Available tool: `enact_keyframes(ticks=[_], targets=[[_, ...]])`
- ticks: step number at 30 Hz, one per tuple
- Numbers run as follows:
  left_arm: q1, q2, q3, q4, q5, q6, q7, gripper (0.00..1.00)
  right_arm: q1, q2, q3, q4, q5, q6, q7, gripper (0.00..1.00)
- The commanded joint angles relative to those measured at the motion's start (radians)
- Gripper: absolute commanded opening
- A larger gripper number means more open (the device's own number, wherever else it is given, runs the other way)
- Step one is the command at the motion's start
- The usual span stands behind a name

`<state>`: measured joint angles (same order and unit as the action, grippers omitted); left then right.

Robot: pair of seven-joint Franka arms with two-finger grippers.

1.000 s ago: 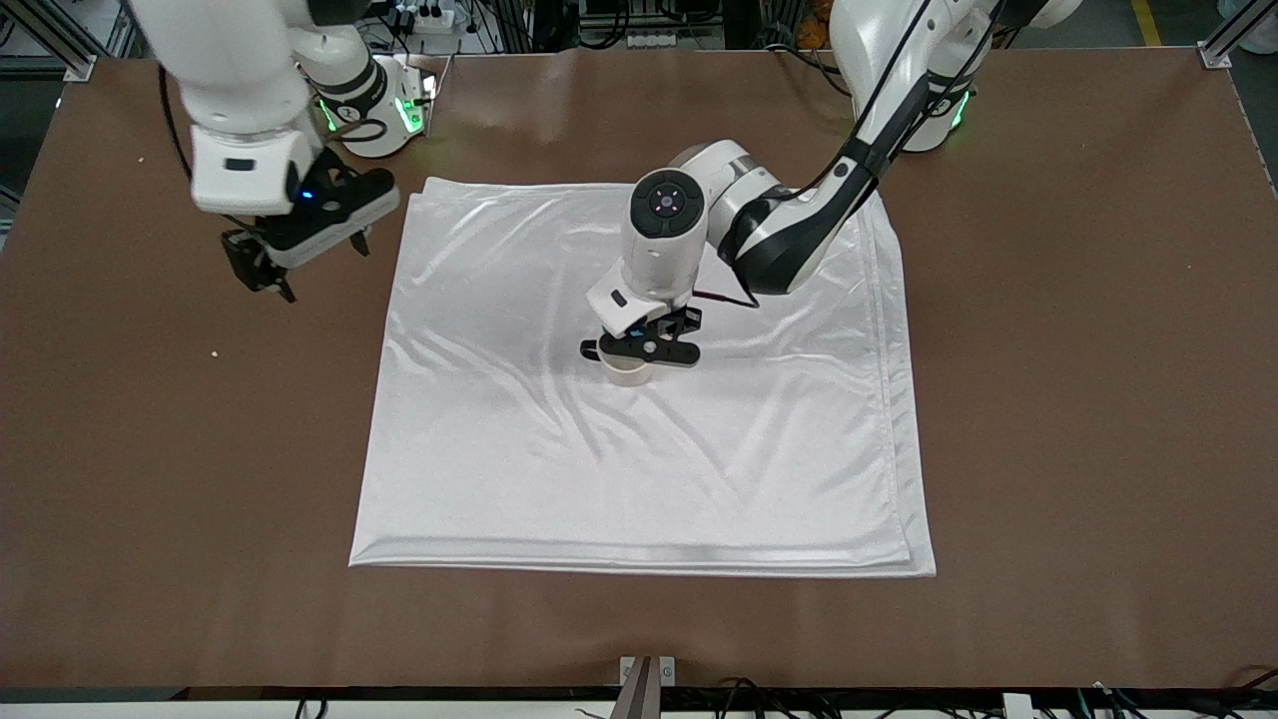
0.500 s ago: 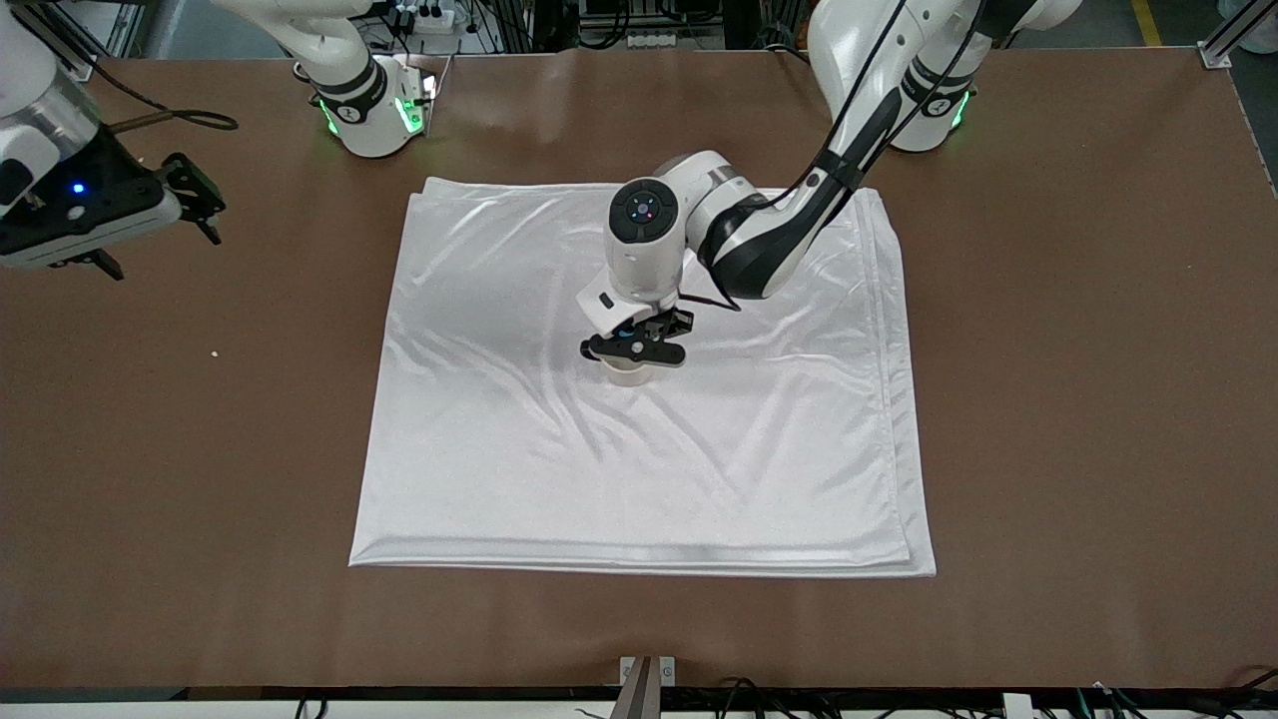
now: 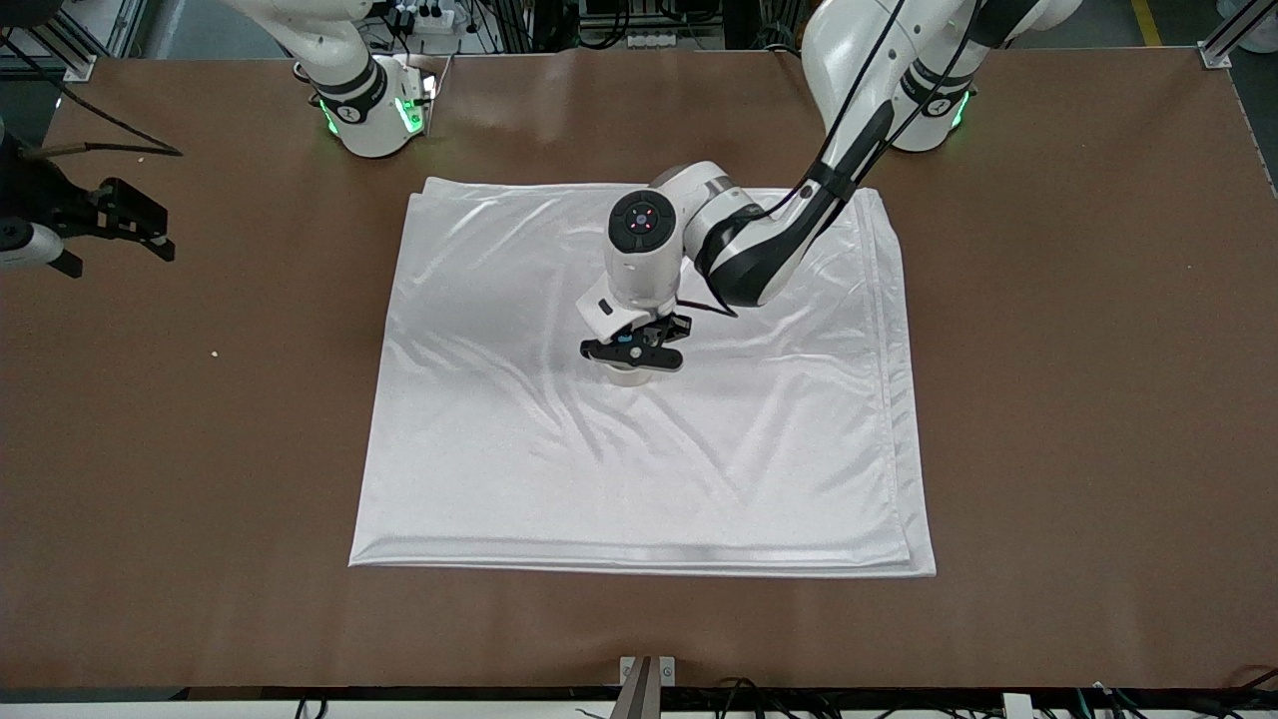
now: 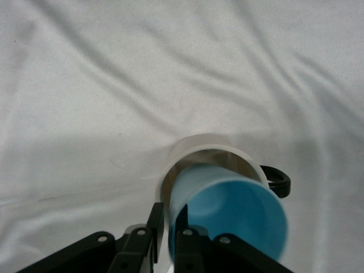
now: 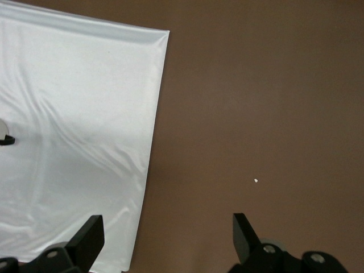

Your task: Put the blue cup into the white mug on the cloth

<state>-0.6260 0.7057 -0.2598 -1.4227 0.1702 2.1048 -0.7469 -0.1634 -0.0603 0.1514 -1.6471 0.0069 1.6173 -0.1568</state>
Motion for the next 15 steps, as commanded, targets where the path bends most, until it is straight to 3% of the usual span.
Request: enact_keyframes(ticks=[1, 8, 15], targets=[[-0.011, -0.002, 0.007, 0.025, 0.028, 0.000, -0.032, 1.00, -0.012, 0.037, 0.010, 0.052, 0.001, 0.009, 0.152, 1.00], [0.003, -0.046, 0.014, 0.041, 0.028, 0.000, -0.032, 1.00, -0.012, 0.048, 0.010, 0.053, 0.004, 0.013, 0.287, 1.00], [0.014, -0.170, 0.077, 0.039, 0.023, -0.034, -0.028, 1.00, -0.010, 0.048, 0.010, 0.081, 0.005, 0.003, 0.425, 1.00]])
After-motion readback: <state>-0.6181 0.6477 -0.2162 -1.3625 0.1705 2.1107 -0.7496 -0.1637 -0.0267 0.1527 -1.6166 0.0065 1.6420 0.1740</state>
